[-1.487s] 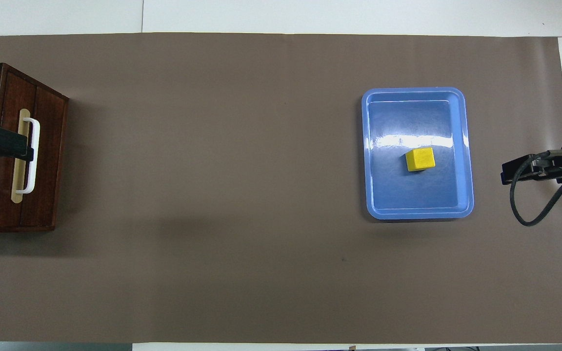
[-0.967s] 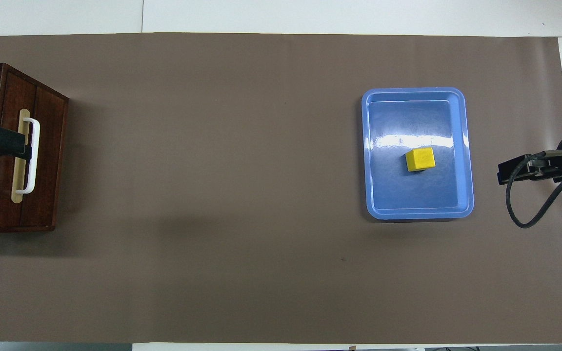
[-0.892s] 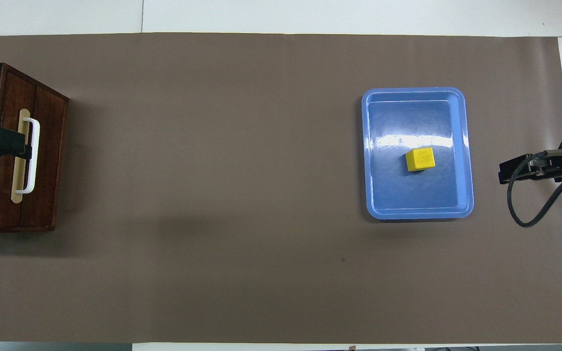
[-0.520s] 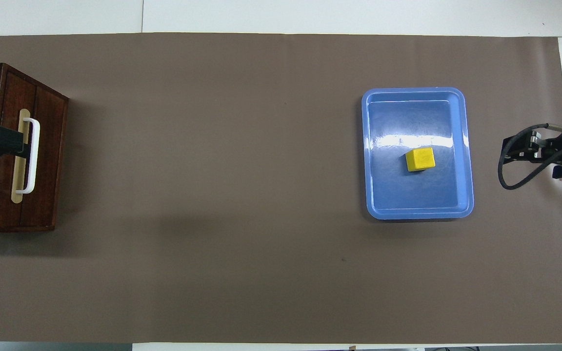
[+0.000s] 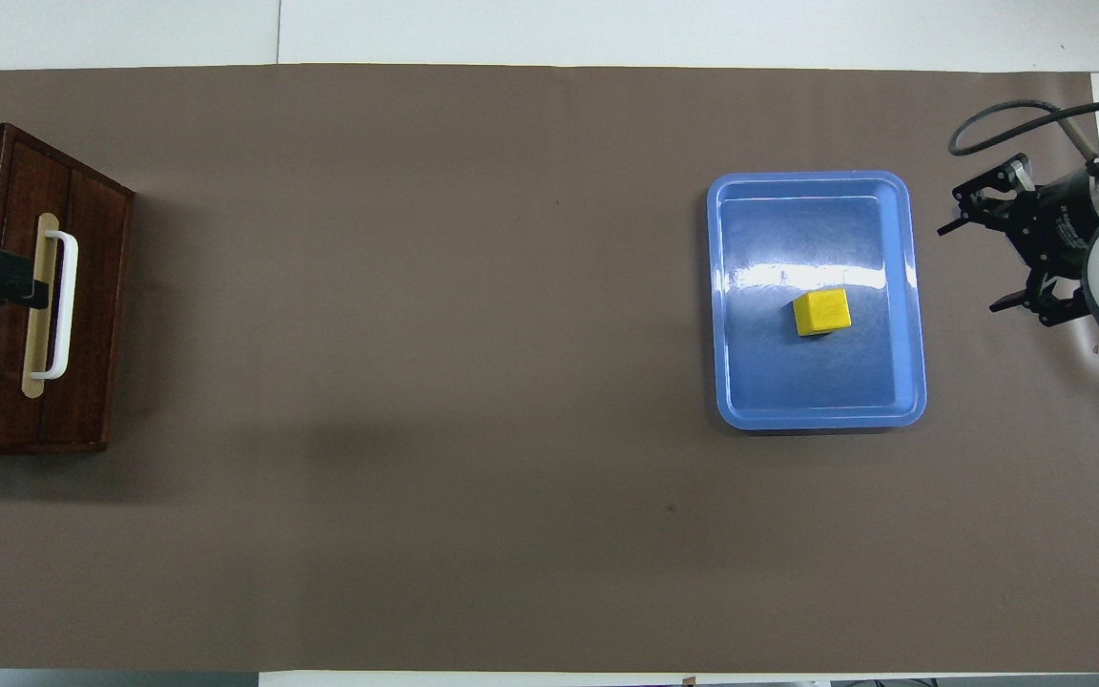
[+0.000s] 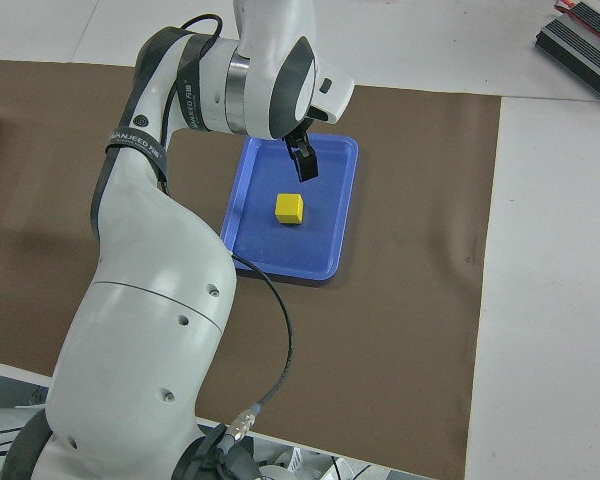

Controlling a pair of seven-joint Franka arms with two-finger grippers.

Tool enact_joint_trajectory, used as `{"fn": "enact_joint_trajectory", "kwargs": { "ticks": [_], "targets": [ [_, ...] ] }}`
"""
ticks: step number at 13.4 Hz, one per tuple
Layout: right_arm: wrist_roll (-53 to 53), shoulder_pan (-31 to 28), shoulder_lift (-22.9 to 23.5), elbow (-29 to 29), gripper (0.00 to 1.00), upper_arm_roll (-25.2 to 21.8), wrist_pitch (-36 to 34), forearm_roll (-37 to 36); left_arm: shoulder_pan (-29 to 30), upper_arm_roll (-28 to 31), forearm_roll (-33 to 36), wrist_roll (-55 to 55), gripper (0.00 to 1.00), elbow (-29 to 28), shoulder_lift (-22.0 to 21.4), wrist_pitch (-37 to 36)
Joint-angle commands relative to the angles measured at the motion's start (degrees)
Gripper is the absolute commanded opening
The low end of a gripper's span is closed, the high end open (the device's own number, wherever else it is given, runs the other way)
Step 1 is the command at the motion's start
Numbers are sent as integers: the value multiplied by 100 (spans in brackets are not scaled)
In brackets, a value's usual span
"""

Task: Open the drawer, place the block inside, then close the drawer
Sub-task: 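Move the right gripper over the yellow cube while the left gripper grips the drawer handle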

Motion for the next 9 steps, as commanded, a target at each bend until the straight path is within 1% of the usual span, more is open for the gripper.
{"fn": "enact_joint_trajectory", "kwargs": {
  "ticks": [1,3,5,6,8,9],
  "targets": [
    [849,-181,312,200,92,28,177,543,9,-17,362,58,100,-196,-127,168],
    [1324,-321,409,-1,92,28,300,974,-44,-17,496,50,100,-231,-135,256],
    [1440,-532,348,-422,92,28,580,1423,-62,-17,531,50,100,-310,-144,325],
    [1449,-559,243,-668,92,20,756,1589,-62,-26,531,50,100,-388,-144,465],
    [1493,-681,295,-802,92,20,845,2073,-71,-26,627,67,100,-678,-118,956],
    [1484,-682,339,-907,92,28,863,2109,-114,-35,802,50,100,-810,-101,1107]
  ]
}}
